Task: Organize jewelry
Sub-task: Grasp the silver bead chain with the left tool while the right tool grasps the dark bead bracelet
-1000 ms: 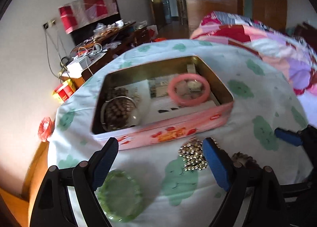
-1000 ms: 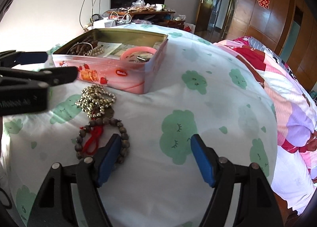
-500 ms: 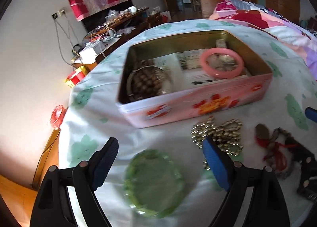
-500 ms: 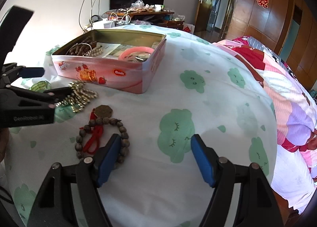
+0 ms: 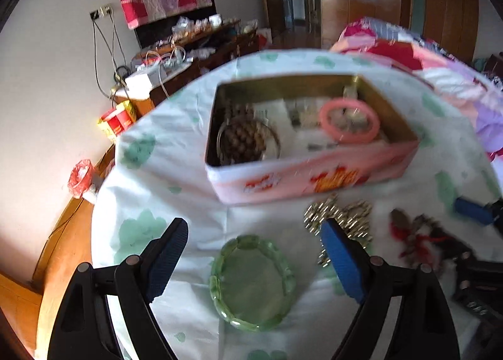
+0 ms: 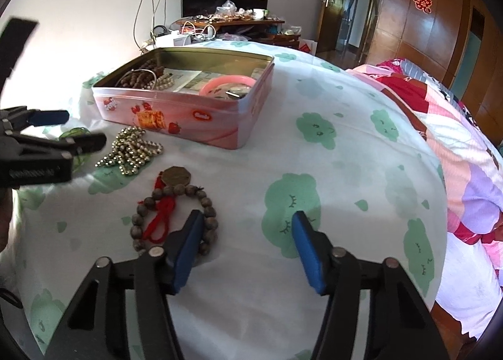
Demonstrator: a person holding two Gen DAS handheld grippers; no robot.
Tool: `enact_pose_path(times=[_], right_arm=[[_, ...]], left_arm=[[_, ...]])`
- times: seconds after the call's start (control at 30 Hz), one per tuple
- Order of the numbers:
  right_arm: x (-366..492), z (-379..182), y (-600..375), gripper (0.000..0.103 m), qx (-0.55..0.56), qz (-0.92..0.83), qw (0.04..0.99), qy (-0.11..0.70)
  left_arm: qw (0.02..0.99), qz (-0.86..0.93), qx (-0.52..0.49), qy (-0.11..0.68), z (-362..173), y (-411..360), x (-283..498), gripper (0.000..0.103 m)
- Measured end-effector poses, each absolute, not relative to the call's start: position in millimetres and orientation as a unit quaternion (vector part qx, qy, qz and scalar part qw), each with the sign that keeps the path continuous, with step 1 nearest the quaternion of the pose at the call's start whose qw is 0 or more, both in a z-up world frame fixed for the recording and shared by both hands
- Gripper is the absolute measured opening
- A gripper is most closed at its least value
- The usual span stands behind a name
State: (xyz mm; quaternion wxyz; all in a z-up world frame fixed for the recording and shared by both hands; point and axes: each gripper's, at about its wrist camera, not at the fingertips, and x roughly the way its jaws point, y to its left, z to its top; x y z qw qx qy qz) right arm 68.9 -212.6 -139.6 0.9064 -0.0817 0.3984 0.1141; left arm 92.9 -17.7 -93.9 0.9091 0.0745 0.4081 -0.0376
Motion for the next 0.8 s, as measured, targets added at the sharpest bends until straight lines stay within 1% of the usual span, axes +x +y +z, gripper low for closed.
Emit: enact_pose_path(times=[0.1, 0.27, 0.3, 0.33, 0.37, 0.43, 0.47, 0.53, 0.57, 0.6, 0.67, 0.7, 0.73, 0.8], right_arm=[[68.3, -139.6, -210.3, 0.052, -0.083, 0.118, 0.906, 0.397], [68.9, -140.0, -210.4, 0.051, -0.08, 0.123, 0.906, 0.398], [69.1, -140.1, -210.6, 0.05, -0.079, 0.124, 0.906, 0.398], [69.0, -140.1, -210.3, 0.049, -0.079, 0.125, 0.906, 0.398], [68.8, -140.1, -210.1, 0.046, -0.079, 0.127, 0.905, 0.397], [68.3, -140.1, -208.5, 0.041, -0.08, 0.132, 0.905, 0.397], [68.0, -140.1, -207.4, 0.038, -0.08, 0.134, 0.905, 0.396], [67.4, -139.9, -205.1, 0.033, -0.082, 0.14, 0.904, 0.396], [67.4, -139.9, -204.5, 0.026, -0.081, 0.144, 0.903, 0.396], [67.1, -140.0, -203.6, 0.021, -0.08, 0.149, 0.902, 0.397], [65.7, -139.9, -200.7, 0.015, -0.08, 0.157, 0.901, 0.396], [65.4, -139.8, -199.8, 0.012, -0.081, 0.158, 0.901, 0.395], [64.6, -139.9, -198.6, 0.012, -0.083, 0.158, 0.902, 0.394], [63.8, -139.7, -198.7, 0.012, -0.082, 0.159, 0.902, 0.393]], left_arm=[[0.908, -0.05, 0.077, 0.409, -92.2, -26.7, 96.0, 0.087], [0.897, -0.062, 0.106, 0.424, -109.9, -45.8, 101.0, 0.086], [0.895, -0.064, 0.107, 0.429, -113.8, -47.4, 102.1, 0.083], [0.893, -0.067, 0.107, 0.432, -116.5, -47.8, 102.4, 0.074], [0.894, -0.072, 0.104, 0.43, -116.9, -46.9, 102.0, 0.071], [0.893, -0.084, 0.092, 0.433, -116.7, -44.8, 102.1, 0.056], [0.892, -0.089, 0.089, 0.435, -116.7, -44.1, 102.6, 0.05], [0.891, -0.101, 0.08, 0.436, -117.2, -42.9, 103.0, 0.03], [0.889, -0.111, 0.077, 0.437, -117.1, -43.2, 102.6, 0.023], [0.888, -0.121, 0.074, 0.438, -116.8, -43.9, 101.8, 0.01], [0.889, -0.12, 0.085, 0.433, -116.0, -47.0, 98.9, 0.01], [0.889, -0.123, 0.086, 0.432, -115.7, -47.7, 98.0, 0.008], [0.891, -0.128, 0.084, 0.428, -114.2, -47.6, 96.2, 0.004], [0.894, -0.126, 0.089, 0.421, -109.6, -48.1, 93.0, 0.004]])
